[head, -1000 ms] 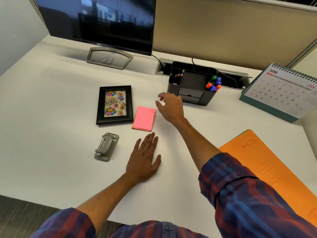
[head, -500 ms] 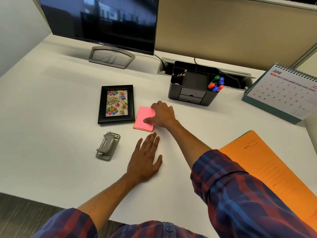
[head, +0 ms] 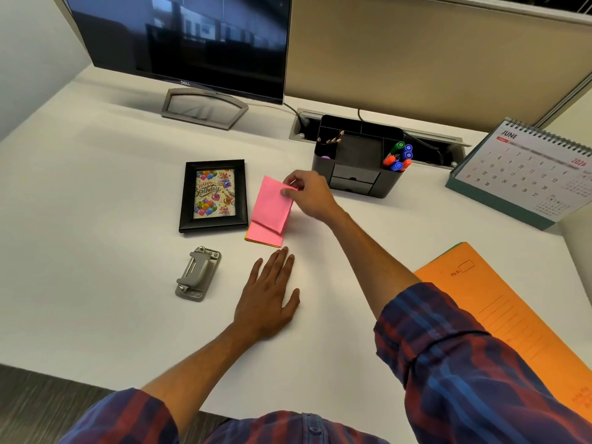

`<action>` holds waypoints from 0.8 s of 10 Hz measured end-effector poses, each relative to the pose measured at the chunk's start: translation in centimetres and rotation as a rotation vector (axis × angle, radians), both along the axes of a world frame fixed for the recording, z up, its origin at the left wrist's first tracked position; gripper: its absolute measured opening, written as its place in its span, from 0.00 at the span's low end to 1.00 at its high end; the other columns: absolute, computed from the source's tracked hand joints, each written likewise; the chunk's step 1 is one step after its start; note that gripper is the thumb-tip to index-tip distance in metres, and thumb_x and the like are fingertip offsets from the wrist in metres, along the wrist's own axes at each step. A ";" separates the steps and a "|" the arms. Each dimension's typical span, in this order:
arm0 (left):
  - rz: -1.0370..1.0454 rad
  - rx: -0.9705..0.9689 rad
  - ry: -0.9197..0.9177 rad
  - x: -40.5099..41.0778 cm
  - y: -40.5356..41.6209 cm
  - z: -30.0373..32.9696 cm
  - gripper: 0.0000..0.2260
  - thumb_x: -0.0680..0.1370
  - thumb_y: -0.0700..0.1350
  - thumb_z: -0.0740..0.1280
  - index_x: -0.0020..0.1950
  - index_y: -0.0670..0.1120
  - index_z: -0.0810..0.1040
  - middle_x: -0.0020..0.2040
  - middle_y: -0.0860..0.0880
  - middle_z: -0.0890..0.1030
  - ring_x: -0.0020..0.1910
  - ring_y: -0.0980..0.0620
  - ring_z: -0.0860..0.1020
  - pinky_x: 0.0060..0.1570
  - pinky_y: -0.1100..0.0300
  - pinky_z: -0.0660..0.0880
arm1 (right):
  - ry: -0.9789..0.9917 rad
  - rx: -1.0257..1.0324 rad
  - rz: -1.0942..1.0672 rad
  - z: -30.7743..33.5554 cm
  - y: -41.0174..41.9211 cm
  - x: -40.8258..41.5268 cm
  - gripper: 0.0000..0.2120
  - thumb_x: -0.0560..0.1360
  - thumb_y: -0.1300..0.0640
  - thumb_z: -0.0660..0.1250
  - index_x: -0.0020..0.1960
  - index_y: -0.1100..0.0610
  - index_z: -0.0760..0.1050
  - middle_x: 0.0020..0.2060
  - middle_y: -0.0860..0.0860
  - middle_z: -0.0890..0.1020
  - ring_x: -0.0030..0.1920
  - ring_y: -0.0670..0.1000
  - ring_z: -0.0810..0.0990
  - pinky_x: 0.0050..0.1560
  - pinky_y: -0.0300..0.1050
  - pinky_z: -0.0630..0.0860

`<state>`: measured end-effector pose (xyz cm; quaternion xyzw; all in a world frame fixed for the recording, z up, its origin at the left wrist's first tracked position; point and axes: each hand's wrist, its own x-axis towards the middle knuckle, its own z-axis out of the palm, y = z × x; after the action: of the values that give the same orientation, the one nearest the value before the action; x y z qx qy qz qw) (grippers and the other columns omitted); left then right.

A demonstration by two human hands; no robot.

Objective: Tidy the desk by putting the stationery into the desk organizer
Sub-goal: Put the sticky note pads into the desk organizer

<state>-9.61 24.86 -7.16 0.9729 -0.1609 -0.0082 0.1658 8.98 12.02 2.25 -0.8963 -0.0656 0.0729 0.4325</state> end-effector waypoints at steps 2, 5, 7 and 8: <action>0.004 0.004 -0.017 -0.1 0.0 0.0 0.30 0.80 0.57 0.52 0.80 0.46 0.53 0.80 0.49 0.51 0.79 0.54 0.50 0.76 0.49 0.50 | -0.161 0.087 -0.068 5.0 -3.2 1.2 0.06 0.73 0.60 0.70 0.50 0.55 0.80 0.42 0.51 0.84 0.42 0.49 0.82 0.48 0.49 0.81; -0.003 -0.002 -0.014 -0.1 0.0 0.0 0.30 0.80 0.57 0.53 0.80 0.47 0.52 0.80 0.49 0.51 0.79 0.54 0.49 0.76 0.48 0.50 | -0.546 -0.085 -0.263 10.2 -10.8 4.3 0.06 0.76 0.58 0.67 0.52 0.53 0.79 0.49 0.48 0.84 0.49 0.44 0.82 0.49 0.41 0.79; 0.002 -0.005 -0.015 -0.1 0.1 0.0 0.30 0.80 0.57 0.53 0.80 0.47 0.52 0.80 0.50 0.51 0.79 0.55 0.49 0.76 0.48 0.50 | -0.686 -0.369 -0.380 11.1 -15.2 6.5 0.08 0.78 0.55 0.65 0.56 0.53 0.76 0.52 0.51 0.84 0.52 0.51 0.82 0.53 0.47 0.80; 0.004 -0.006 -0.013 -0.1 0.0 0.1 0.30 0.80 0.57 0.52 0.80 0.47 0.52 0.80 0.50 0.51 0.79 0.55 0.49 0.76 0.49 0.50 | -0.678 -0.523 -0.369 10.7 -16.3 7.2 0.09 0.80 0.54 0.62 0.58 0.54 0.75 0.51 0.54 0.84 0.50 0.56 0.81 0.53 0.50 0.76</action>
<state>-9.72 24.83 -7.03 0.9728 -0.1598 -0.0011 0.1680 16.15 -4.32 12.96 -0.9452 -0.0222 -0.2881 0.1521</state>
